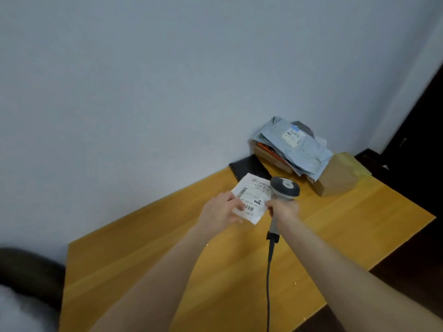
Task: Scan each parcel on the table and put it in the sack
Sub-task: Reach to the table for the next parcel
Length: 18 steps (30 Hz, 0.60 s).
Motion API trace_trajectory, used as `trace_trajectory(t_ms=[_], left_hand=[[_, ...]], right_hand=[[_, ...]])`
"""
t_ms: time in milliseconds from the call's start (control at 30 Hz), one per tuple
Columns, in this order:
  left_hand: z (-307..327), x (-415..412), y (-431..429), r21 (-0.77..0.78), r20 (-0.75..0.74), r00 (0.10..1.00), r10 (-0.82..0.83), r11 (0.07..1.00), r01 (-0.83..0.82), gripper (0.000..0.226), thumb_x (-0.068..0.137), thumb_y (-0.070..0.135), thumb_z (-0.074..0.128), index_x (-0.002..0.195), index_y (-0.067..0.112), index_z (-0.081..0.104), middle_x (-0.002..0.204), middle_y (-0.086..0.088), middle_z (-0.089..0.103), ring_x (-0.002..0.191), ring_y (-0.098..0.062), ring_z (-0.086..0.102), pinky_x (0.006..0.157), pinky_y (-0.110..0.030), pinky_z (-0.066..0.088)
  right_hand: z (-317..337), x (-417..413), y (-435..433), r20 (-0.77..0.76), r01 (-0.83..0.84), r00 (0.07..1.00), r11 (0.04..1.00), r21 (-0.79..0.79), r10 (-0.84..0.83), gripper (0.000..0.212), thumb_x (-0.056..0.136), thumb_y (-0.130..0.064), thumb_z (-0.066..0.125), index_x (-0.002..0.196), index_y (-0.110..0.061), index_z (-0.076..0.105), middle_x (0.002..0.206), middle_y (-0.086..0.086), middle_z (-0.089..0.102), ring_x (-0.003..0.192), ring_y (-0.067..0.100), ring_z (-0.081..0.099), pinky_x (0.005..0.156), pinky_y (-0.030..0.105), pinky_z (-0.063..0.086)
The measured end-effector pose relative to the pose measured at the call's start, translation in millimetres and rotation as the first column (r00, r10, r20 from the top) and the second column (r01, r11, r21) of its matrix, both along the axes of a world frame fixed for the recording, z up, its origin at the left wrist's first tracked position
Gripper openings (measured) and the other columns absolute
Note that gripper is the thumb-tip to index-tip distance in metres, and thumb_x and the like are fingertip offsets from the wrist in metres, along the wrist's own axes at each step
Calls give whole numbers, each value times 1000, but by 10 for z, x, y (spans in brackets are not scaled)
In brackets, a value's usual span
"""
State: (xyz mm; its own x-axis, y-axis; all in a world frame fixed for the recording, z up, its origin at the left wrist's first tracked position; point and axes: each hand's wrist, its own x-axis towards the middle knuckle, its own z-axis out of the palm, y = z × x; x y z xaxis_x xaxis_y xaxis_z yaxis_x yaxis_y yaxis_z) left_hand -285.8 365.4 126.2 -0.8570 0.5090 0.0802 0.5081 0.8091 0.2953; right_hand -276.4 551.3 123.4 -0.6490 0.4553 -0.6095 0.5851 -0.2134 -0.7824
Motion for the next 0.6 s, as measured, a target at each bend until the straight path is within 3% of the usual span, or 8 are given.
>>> trace_trajectory(t_ms=[67,133,167,233,300,467,600], left_hand=[[79,37,-116,142,144,963,229,958,-250,35,84,40,68,114,22,65,113,4,57,104,-13,53,85,-26,41],[201,78,-159,342,344,822,454,754,-560,42,91,41,60,124,15,60,120,-1,60,109,-15,56,92,-28,43],[256,94,-170,371,476,729,492,639,-674,46,92,41,58,127,11,58,121,-3,62,109,-16,58,91,-27,43],[328,134,-198,347,701,578,418,509,-788,47,92,41,59,124,7,61,107,-4,69,93,-15,64,81,-26,48],[397,196,-238,347,814,504,289,453,-821,40,89,34,65,118,6,65,92,-2,73,80,-14,68,70,-26,54],[491,377,-287,403,824,517,233,399,-823,17,86,14,70,99,4,67,83,-3,75,73,-15,72,58,-25,56],[511,448,-341,467,783,524,334,239,-851,26,88,8,65,111,-4,62,100,-13,70,86,-25,68,76,-33,55]], right_hand=[[94,1,-18,-41,-43,998,999,24,44,22,75,4,73,69,-6,54,72,11,60,69,27,58,76,40,52],[179,46,-23,-91,-101,990,994,32,104,23,76,5,72,71,-8,54,73,9,61,67,23,58,76,40,53],[216,80,-28,-122,-138,982,990,33,141,23,76,6,72,73,-9,55,74,7,62,67,21,58,75,39,53],[293,164,-40,-169,-212,962,976,40,216,23,77,7,71,77,-10,56,78,7,63,70,19,59,71,37,52],[369,233,-45,-193,-272,940,960,67,280,23,77,6,71,77,-10,56,78,7,63,68,19,57,69,35,51],[440,320,-62,-219,-343,909,935,89,354,15,79,4,70,80,-5,58,81,11,65,72,22,59,77,40,54],[452,421,-103,-271,-268,929,963,-29,251,13,84,-8,71,77,-7,61,71,9,66,66,21,61,66,33,52]])
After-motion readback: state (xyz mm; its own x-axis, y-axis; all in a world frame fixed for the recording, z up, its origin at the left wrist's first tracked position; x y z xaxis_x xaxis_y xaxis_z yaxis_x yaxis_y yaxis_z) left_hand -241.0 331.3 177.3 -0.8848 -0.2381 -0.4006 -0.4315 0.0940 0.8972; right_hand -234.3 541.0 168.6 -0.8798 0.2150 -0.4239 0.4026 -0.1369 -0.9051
